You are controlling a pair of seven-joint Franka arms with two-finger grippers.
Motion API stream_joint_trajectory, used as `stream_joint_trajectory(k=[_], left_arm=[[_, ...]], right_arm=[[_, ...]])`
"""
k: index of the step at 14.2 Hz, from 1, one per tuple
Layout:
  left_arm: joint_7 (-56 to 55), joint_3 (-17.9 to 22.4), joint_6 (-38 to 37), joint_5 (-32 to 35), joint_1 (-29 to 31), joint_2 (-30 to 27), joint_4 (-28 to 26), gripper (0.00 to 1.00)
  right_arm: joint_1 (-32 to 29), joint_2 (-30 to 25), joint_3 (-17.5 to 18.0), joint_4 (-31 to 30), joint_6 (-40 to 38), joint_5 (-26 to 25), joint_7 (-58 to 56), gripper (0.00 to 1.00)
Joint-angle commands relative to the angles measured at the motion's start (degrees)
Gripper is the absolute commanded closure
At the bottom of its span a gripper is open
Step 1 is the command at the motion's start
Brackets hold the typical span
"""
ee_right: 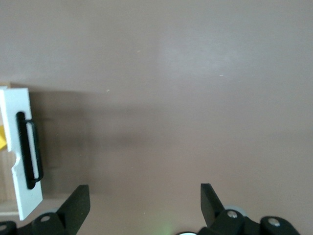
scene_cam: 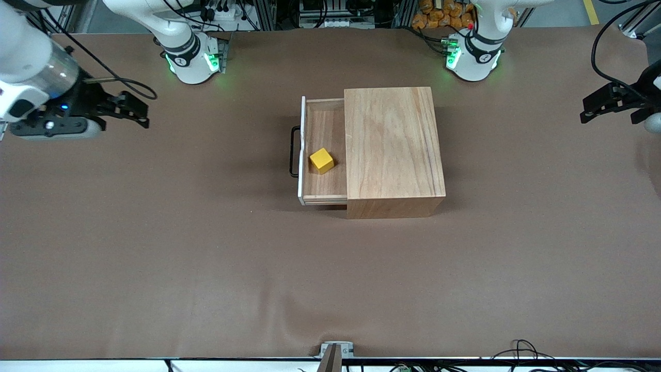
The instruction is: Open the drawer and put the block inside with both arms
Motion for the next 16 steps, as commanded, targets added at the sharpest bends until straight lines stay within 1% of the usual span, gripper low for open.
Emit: stream_joint_trajectory(k=[1,2,4,8,16], left_arm=[[1.24,-0.15,-0.12,-0.11,0.24,0.12,0.43,0.0],[1.15,-0.15,-0.13,-0.11,0.23,0.12,0.43,0.0],[1.15,-0.15,-0.13,-0.11,0.23,0.12,0.52,0.0],[1.24,-0.15,-0.13,-0.11,0.24,0.12,0.43,0.0],[1.24,-0.15,-0.13,-0.11,0.23,0.12,0.43,0.0]], right_arm=[[-6.59,-1.03,1.74,0.4,-0.49,-0.02,-2.3,0.0],[-7.74,-1.12,1.65,1.02,-1.89,-0.02,-5.1,0.0],[-9.41,-1.38,1.65,1.46,-2.87,-0.02,-7.15,0.0],[-8.89,-1.56,1.48,4.8,-6.73,-0.1,-6.45,0.0],[-8.71,-0.85,1.3,5.24,-5.24,0.25,-6.19,0.0]])
